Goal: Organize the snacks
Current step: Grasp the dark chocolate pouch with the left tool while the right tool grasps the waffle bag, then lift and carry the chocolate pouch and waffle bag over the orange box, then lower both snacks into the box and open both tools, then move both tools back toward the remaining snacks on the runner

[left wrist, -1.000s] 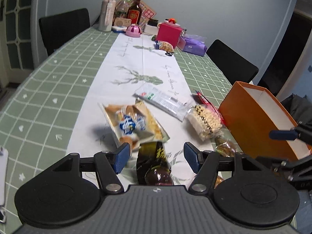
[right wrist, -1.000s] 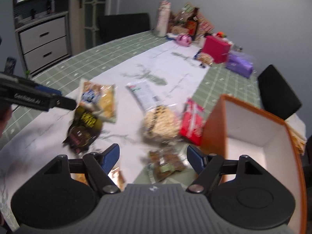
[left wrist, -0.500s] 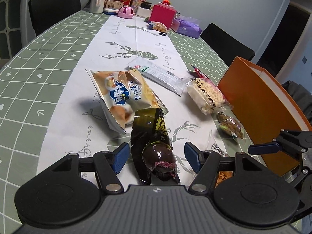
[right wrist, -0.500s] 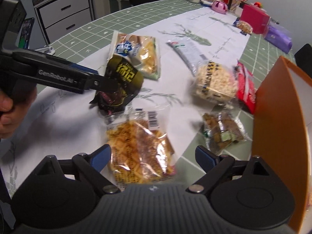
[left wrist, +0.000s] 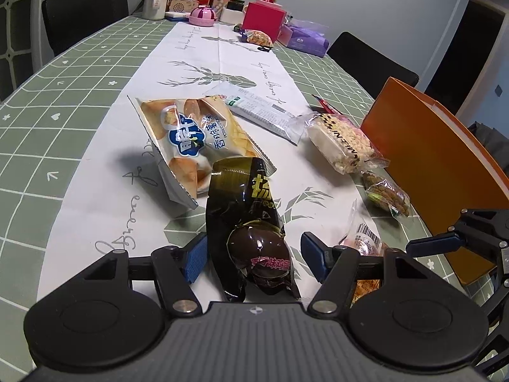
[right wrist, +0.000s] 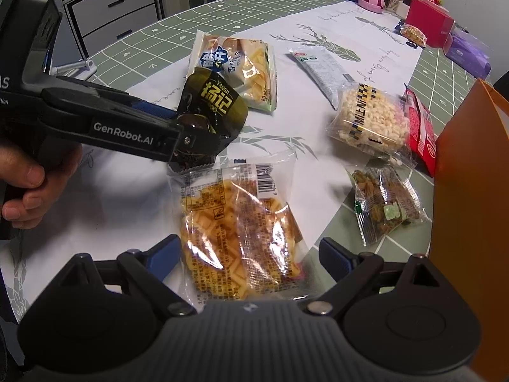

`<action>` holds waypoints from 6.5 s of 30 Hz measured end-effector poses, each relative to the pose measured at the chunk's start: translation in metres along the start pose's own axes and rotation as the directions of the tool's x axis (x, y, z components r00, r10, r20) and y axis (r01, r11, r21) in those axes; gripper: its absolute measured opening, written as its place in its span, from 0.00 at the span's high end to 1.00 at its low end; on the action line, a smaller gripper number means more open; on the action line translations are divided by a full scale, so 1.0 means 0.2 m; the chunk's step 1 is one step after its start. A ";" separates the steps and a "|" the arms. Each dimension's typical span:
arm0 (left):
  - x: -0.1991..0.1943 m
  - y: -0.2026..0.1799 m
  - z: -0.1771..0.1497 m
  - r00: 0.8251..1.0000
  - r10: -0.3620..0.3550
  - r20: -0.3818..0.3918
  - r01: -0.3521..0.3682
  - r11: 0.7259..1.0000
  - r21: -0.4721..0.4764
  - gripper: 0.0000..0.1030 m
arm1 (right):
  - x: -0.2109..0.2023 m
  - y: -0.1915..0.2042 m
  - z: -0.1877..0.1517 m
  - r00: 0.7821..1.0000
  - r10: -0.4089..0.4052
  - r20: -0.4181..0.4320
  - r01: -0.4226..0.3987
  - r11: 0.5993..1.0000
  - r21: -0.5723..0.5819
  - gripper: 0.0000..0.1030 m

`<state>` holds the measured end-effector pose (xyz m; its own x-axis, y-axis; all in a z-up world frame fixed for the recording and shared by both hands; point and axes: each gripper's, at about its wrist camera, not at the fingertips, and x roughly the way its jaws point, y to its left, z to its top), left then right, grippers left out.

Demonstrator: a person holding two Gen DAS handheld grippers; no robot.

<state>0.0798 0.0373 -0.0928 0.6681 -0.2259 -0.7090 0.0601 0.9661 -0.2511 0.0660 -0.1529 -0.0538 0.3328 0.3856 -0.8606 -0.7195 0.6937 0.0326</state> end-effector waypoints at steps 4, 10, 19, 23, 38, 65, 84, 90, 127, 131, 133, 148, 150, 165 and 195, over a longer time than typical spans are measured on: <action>0.00 -0.02 -0.01 1.000 0.009 0.002 -0.009 1.000 0.027 0.29 | 0.01 0.01 0.00 1.000 -0.003 -0.002 0.003 1.000 -0.012 0.11; 0.00 -0.07 -0.03 1.000 0.013 -0.003 -0.013 0.996 0.090 0.36 | 0.02 0.02 0.00 1.000 -0.004 -0.009 0.004 1.000 -0.028 0.11; 0.00 -0.07 -0.03 1.000 -0.002 -0.008 0.003 0.996 0.093 0.38 | 0.06 0.05 -0.01 0.999 -0.025 -0.038 0.022 0.997 -0.069 0.15; 0.00 -0.07 -0.03 1.000 -0.009 -0.010 0.010 0.997 0.082 0.38 | 0.04 0.05 0.00 0.999 -0.022 -0.035 0.019 0.998 -0.066 0.26; -0.07 -0.04 0.01 0.999 -0.026 0.028 0.025 0.999 0.045 0.42 | -0.03 0.02 0.02 0.998 -0.053 -0.015 0.052 0.996 -0.068 0.35; -0.41 -0.23 0.42 0.986 -0.051 0.158 0.035 0.994 0.103 0.42 | -0.46 -0.11 0.15 0.963 -0.160 0.218 0.159 0.987 0.019 0.36; -0.44 -0.67 0.69 0.966 -0.190 0.173 0.148 0.962 0.228 0.43 | -0.81 -0.41 0.06 0.902 -0.274 0.334 0.220 0.957 0.189 0.36; -0.36 -0.81 0.72 0.960 -0.237 0.150 0.195 0.947 0.254 0.43 | -0.89 -0.61 -0.06 0.886 -0.342 0.311 0.242 0.917 0.318 0.36; 0.26 -1.49 0.37 0.984 -0.064 -0.168 0.160 0.738 0.655 0.43 | -0.60 -1.13 -0.34 0.905 -0.424 -0.028 0.375 0.766 0.522 0.36; 0.30 -1.49 0.36 0.981 -0.040 -0.188 0.156 0.734 0.661 0.43 | -0.57 -1.14 -0.35 0.908 -0.415 -0.052 0.381 0.769 0.514 0.36; 0.32 -1.50 0.35 0.981 -0.032 -0.191 0.152 0.736 0.660 0.43 | -0.55 -1.14 -0.35 0.911 -0.408 -0.065 0.382 0.772 0.509 0.36; 0.37 -1.49 0.32 0.979 -0.015 -0.204 0.148 0.742 0.654 0.42 | -0.52 -1.14 -0.36 0.906 -0.412 -0.097 0.405 0.773 0.488 0.35; 0.36 -1.49 0.32 0.980 -0.010 -0.197 0.140 0.741 0.657 0.41 | -0.52 -1.14 -0.36 0.906 -0.412 -0.099 0.405 0.772 0.490 0.34; 0.26 -1.42 0.43 0.991 -0.046 -0.123 0.111 0.797 0.594 0.36 | -0.62 -1.09 -0.32 0.876 -0.480 -0.040 0.433 0.749 0.502 0.25; -0.11 -0.80 0.56 0.998 -0.049 0.029 0.031 0.897 0.441 0.35 | -0.55 -0.56 0.21 0.858 -0.486 0.166 0.422 0.852 0.310 0.25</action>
<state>0.1396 -0.0990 0.0372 0.6857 -0.2696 -0.6761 0.4021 0.9146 0.0431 0.1355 -0.2469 0.0592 0.7366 0.0947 -0.6697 -0.2832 0.9424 -0.1782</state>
